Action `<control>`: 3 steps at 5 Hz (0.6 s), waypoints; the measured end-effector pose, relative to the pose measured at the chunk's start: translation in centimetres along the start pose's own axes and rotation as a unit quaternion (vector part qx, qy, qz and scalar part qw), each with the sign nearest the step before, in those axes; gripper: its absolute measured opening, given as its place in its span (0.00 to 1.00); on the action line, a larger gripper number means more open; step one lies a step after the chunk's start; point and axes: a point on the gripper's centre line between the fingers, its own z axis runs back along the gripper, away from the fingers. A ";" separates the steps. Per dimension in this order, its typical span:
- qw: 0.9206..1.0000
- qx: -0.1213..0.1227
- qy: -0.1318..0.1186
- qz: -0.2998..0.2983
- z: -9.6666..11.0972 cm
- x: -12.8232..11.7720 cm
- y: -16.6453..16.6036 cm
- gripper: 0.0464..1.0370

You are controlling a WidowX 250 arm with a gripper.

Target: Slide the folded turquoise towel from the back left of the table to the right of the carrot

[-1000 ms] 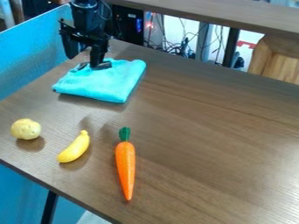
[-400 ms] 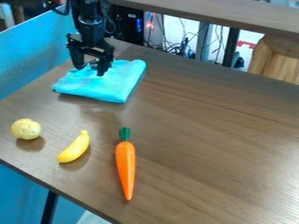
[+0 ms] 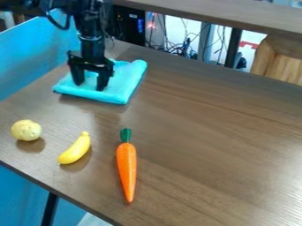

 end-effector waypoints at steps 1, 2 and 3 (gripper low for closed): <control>1.000 -0.012 0.003 -0.011 -0.2 -0.6 -1.5 0.96; 0.999 -0.031 0.018 -0.039 -0.3 -1.0 -3.6 0.96; 0.983 -0.070 0.091 -0.140 0.9 -3.1 -8.3 0.96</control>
